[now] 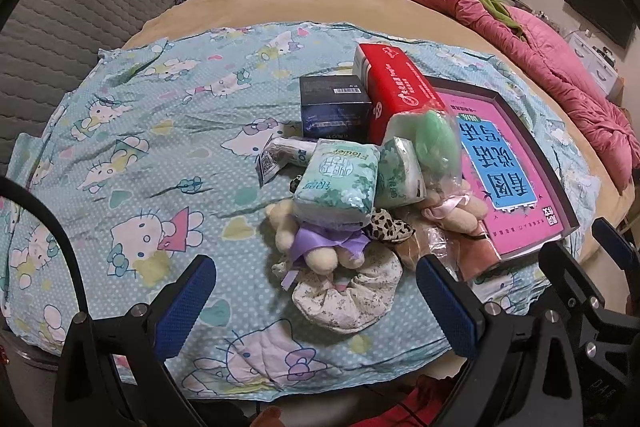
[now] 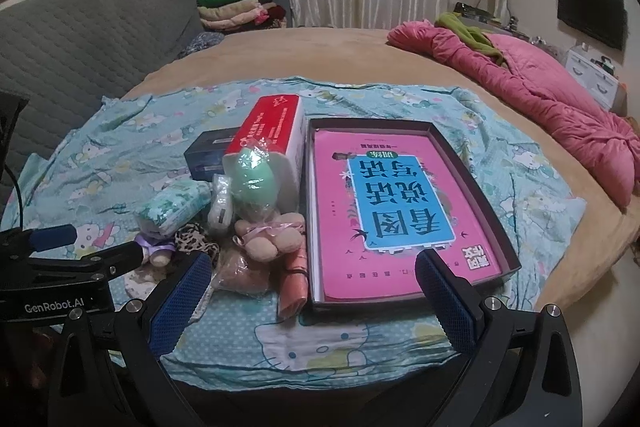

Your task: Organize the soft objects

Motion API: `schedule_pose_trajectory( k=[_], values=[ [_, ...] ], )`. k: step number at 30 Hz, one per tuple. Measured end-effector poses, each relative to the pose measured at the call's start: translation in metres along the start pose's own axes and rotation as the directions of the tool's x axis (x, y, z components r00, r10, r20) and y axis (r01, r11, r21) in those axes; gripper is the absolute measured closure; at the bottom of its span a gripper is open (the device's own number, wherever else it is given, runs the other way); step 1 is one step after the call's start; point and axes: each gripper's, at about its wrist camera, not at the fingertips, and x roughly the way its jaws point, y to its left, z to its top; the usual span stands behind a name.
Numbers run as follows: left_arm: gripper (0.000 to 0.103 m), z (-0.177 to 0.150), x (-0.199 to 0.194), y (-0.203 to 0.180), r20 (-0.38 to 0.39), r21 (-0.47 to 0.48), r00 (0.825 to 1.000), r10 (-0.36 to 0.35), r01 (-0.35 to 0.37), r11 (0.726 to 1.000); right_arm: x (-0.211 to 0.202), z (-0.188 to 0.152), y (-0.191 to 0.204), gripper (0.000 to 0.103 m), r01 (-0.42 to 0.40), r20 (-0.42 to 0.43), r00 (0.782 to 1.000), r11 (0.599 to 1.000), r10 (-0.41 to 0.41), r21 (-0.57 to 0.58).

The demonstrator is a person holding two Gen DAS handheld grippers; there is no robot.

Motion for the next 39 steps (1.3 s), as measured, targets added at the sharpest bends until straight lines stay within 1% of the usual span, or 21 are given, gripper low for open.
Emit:
schedule_pose_trajectory(
  k=[16, 34, 39],
  values=[
    [0.002, -0.0006, -0.0005, -0.0028, 0.006, 0.017, 1.0, 0.003, -0.003, 1.0, 0.0003, 0.0001, 0.002, 0.002, -0.002, -0.001, 1.0, 1.0, 0.002, -0.012],
    [0.002, -0.001, 0.0009, -0.0022, -0.001, 0.01, 1.0, -0.011, 0.011, 1.0, 0.001, -0.0007, 0.0022, 0.002, -0.005, 0.003, 1.0, 1.0, 0.005, -0.016],
    [0.002, -0.0007, 0.0025, -0.001, 0.01, 0.012, 1.0, -0.008, 0.008, 1.0, 0.0003, -0.0005, 0.0017, 0.002, -0.004, 0.005, 1.0, 1.0, 0.004, -0.01]
  ],
)
